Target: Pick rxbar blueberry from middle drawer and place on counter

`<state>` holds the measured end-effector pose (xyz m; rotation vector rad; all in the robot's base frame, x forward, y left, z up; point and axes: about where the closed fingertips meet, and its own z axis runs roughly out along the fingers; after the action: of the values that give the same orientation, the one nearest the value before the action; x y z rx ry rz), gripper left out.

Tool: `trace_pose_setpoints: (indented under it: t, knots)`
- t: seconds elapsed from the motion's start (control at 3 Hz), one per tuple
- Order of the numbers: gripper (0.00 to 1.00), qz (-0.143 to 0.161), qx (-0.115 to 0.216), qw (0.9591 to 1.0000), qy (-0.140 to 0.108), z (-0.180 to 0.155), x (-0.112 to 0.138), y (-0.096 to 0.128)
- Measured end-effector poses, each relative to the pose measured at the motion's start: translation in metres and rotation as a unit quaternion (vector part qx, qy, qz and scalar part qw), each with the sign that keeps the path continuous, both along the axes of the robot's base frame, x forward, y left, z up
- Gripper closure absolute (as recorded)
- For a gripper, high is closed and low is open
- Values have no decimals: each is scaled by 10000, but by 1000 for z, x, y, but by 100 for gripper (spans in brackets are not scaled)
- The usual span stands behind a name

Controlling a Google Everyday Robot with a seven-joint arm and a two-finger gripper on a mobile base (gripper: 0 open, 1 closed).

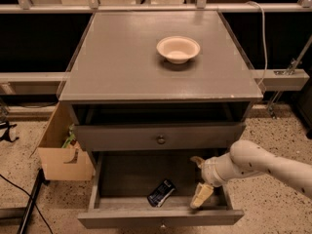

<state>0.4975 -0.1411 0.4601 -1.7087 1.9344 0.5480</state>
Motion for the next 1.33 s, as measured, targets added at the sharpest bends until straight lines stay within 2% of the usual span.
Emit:
trace_pose_setpoints:
  t: [0.33, 0.67, 1.0, 1.33]
  knots:
    - [19, 97, 56, 9999, -87, -8, 10, 3]
    - [42, 211, 90, 9996, -134, -16, 17, 8]
    - [46, 453, 155, 9988, -118, -34, 21, 16]
    - [34, 659, 271, 9974, -73, -54, 20, 21]
